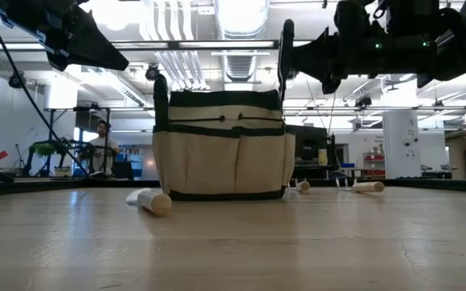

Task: Pick & Place Garden tools in Gardening bag
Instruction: Put the green shear scissors into the white gardening bag

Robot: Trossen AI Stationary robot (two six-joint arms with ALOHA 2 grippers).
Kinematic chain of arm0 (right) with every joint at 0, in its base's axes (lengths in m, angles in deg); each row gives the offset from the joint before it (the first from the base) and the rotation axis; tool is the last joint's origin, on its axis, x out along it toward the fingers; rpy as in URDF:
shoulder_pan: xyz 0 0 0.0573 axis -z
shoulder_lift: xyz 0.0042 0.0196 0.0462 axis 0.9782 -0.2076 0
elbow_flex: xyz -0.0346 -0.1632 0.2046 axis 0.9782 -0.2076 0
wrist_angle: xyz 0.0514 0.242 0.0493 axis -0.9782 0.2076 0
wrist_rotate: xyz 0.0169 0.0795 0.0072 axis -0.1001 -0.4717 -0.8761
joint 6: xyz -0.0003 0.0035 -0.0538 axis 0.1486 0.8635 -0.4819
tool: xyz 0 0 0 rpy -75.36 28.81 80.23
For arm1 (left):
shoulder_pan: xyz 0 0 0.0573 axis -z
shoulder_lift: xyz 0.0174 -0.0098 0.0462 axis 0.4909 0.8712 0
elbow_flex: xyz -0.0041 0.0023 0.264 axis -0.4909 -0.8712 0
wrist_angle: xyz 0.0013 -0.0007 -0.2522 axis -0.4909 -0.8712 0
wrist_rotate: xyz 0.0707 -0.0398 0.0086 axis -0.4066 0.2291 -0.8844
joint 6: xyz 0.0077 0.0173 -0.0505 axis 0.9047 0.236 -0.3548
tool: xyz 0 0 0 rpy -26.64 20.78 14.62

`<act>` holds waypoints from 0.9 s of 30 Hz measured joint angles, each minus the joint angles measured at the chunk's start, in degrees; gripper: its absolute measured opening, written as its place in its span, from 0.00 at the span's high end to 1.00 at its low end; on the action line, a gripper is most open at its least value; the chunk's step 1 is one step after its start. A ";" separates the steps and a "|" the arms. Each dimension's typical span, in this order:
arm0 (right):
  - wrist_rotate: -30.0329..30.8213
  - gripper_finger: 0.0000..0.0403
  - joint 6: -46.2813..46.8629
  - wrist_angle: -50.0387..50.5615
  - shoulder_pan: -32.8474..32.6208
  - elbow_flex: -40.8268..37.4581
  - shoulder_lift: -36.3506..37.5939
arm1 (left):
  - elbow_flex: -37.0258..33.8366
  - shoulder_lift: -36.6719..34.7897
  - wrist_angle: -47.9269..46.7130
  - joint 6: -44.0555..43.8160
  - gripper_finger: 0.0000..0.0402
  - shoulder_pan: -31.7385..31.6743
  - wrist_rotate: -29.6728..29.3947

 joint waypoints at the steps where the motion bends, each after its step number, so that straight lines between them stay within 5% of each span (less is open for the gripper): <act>1: -0.02 0.96 0.03 0.27 0.09 0.38 -0.44 | 0.00 0.00 0.02 0.02 0.84 0.00 -0.02; 21: 0.42 0.96 0.10 13.73 0.79 1.51 7.27 | 0.00 0.00 -0.03 0.00 0.84 0.00 0.42; 27: 5.12 0.96 1.34 13.07 0.61 1.49 5.85 | 0.00 0.00 0.00 -0.55 0.84 0.00 0.42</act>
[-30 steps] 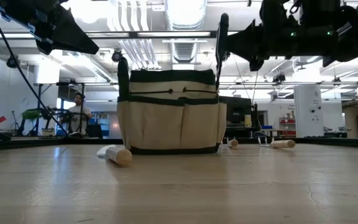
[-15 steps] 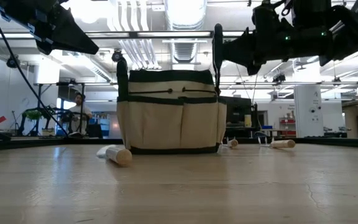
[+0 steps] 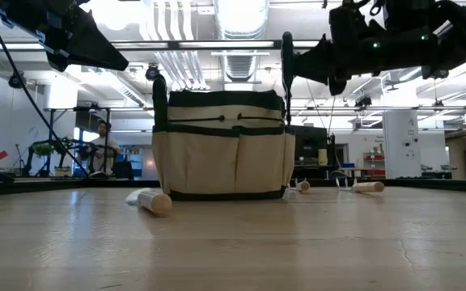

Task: Pick & Place Garden tools in Gardening bag
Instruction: Put the green shear scissors into the white gardening bag

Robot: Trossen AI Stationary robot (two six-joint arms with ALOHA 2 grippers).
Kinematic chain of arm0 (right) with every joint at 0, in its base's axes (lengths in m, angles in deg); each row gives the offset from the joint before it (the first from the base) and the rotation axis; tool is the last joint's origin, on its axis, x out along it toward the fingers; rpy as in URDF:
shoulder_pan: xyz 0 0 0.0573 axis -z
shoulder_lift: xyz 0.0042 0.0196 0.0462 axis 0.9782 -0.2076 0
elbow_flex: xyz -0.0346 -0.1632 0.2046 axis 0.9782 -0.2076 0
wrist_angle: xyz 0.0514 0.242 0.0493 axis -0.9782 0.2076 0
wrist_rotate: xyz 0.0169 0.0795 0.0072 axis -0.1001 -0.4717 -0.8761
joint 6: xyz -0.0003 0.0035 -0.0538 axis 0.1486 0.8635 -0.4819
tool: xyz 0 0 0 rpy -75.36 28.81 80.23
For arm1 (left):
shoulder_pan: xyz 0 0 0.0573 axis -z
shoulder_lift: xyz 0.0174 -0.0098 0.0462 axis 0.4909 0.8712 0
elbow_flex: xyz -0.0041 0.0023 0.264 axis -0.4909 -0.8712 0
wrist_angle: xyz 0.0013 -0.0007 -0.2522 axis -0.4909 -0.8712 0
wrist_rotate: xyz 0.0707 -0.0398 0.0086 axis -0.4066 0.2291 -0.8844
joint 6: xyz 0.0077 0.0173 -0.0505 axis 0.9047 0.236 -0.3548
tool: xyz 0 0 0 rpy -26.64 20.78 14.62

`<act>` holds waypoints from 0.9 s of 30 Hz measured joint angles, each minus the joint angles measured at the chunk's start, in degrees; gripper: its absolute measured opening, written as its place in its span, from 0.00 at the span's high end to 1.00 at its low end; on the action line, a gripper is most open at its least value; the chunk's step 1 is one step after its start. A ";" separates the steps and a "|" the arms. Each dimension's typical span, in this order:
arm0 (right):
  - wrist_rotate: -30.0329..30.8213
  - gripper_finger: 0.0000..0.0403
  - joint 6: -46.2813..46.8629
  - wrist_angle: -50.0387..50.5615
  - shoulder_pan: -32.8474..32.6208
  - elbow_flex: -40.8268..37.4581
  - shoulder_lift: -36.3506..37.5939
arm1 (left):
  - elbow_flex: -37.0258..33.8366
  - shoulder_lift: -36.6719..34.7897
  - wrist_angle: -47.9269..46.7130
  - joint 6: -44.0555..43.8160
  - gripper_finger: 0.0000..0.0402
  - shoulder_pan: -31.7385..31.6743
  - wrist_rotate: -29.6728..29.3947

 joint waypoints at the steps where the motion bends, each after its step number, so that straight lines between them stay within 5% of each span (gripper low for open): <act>1: 0.02 0.96 0.28 0.06 0.00 0.00 -0.31 | 0.00 0.00 -0.02 -0.02 0.84 0.01 0.00; 27: 4.35 0.97 1.81 -5.92 -1.95 -0.25 -6.78 | 0.00 0.00 -0.04 -0.17 0.84 0.01 0.19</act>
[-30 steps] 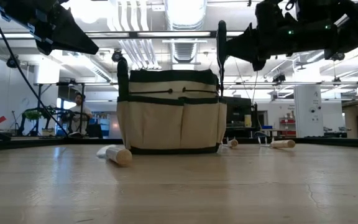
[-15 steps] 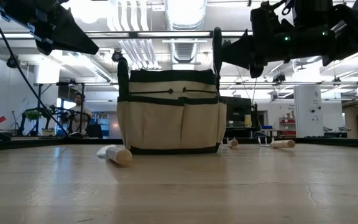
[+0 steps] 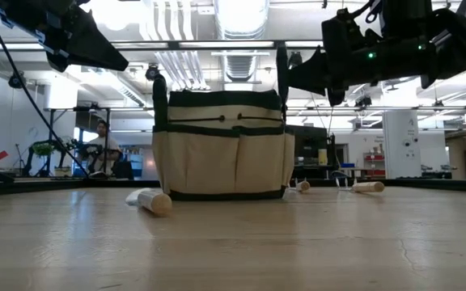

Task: Pick & Place Garden tools in Gardening bag
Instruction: Put the green shear scissors into the white gardening bag

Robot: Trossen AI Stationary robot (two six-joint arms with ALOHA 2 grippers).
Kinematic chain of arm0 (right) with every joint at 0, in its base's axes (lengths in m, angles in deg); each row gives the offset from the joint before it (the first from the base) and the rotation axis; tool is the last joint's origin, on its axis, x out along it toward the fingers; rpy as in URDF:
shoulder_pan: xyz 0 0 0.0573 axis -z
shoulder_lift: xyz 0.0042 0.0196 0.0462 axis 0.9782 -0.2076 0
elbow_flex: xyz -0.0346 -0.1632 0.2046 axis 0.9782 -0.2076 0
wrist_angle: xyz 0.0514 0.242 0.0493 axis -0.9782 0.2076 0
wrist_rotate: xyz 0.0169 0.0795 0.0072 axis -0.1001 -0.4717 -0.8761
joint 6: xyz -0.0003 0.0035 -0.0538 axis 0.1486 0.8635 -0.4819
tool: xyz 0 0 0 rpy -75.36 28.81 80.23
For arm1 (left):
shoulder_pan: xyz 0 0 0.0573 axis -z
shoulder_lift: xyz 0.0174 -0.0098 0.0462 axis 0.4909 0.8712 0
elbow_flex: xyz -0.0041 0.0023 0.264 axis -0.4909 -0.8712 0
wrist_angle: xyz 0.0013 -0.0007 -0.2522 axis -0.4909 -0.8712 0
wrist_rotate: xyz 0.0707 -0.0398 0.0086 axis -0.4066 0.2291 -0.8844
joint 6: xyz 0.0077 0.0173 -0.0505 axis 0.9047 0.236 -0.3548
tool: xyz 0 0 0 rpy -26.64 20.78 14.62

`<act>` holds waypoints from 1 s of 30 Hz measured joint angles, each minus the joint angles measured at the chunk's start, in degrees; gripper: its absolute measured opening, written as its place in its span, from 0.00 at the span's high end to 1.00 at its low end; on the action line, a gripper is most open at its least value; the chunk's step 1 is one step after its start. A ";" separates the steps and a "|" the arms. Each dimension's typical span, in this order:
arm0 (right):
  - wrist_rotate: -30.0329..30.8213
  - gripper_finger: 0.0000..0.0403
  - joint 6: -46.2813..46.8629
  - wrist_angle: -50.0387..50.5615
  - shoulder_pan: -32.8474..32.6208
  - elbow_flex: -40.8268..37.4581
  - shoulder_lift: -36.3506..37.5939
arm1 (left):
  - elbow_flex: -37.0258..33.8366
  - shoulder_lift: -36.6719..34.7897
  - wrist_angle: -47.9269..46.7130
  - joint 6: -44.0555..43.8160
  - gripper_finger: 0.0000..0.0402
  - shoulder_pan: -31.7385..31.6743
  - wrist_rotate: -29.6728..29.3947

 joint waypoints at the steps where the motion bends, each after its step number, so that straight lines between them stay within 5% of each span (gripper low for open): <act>1: 0.00 0.97 0.27 0.03 0.00 -0.14 0.00 | 0.00 0.00 0.00 0.00 0.84 -0.01 0.11; 22: 1.99 0.97 -0.28 -10.18 -2.89 -4.16 -0.65 | 0.00 0.00 0.04 0.01 0.84 0.00 0.90; 30: 3.28 0.97 0.97 -16.93 -2.84 -4.03 -7.80 | -0.02 0.00 0.17 0.01 0.84 0.02 0.90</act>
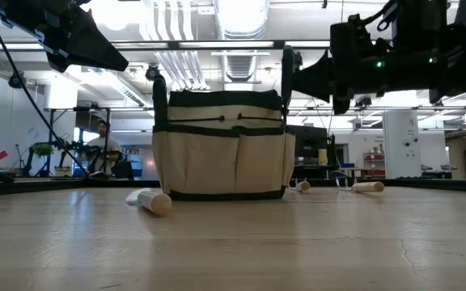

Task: Pick & Place Garden tools in Gardening bag
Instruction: Put the green shear scissors into the white gardening bag

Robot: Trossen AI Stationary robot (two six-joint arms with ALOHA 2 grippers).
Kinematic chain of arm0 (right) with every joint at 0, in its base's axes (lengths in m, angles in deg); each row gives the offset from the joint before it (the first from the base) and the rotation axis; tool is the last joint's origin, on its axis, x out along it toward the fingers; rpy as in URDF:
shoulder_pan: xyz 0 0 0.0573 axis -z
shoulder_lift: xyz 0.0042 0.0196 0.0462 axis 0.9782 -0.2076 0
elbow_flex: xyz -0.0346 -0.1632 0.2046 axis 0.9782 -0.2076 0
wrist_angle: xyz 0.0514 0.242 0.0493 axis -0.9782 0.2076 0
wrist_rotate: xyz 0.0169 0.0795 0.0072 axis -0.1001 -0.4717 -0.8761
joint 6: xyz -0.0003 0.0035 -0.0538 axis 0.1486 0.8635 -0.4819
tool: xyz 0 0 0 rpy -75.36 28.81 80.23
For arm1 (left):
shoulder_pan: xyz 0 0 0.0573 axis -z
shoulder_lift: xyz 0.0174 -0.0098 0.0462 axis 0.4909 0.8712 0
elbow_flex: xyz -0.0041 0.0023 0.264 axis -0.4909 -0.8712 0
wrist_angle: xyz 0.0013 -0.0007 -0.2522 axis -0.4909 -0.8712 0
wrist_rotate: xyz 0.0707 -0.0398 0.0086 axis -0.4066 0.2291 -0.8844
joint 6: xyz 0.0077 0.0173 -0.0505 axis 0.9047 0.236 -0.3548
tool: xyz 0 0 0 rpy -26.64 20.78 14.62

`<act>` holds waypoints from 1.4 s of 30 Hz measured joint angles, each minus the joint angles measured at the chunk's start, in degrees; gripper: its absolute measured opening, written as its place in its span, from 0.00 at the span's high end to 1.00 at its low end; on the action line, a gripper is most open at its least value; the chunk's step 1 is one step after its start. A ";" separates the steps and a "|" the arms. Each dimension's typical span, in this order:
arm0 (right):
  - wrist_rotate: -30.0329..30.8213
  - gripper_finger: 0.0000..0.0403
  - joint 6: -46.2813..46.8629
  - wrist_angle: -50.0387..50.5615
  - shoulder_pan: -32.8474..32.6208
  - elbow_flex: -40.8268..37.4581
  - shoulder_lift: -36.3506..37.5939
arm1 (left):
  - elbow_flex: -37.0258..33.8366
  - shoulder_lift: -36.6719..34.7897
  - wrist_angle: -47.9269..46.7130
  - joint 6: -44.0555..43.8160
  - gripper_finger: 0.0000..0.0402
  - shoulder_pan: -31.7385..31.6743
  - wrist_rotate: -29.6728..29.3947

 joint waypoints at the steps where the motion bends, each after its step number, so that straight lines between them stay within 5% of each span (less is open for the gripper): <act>1: -0.02 0.97 0.03 -1.79 0.00 0.02 -1.28 | 0.00 0.00 0.02 0.01 0.84 0.00 0.00; 11: 1.25 0.97 0.38 -7.14 0.02 0.04 -6.63 | 0.01 0.00 -0.15 0.07 0.84 0.00 0.00; 42: 2.54 0.97 3.11 1.71 0.01 0.50 -6.67 | 0.00 0.00 -0.19 0.06 0.84 0.00 0.01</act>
